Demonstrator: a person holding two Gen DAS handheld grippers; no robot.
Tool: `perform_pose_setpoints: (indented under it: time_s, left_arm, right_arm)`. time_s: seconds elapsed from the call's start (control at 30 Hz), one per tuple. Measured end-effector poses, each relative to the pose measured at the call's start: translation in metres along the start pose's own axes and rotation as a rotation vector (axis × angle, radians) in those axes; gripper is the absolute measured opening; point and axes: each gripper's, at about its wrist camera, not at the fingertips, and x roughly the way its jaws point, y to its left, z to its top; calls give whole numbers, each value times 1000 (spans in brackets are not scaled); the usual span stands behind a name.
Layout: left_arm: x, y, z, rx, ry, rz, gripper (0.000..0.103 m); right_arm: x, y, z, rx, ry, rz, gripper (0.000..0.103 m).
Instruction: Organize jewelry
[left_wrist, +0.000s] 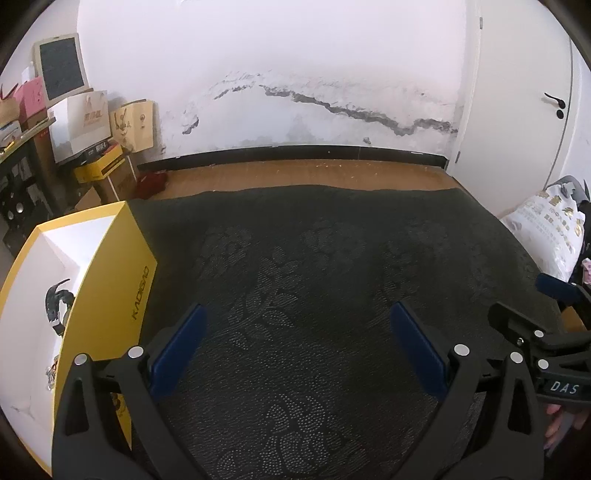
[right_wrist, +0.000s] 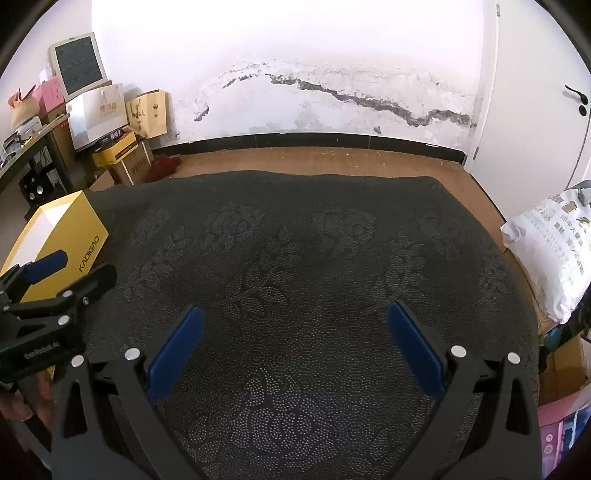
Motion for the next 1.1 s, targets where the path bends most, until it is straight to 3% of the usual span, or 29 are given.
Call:
perform_pose_setpoints:
  time_s: [1.1]
  left_arm:
    - [2, 10, 1, -20, 22, 19, 97]
  right_arm:
    - [6, 7, -5, -18, 9, 0, 96]
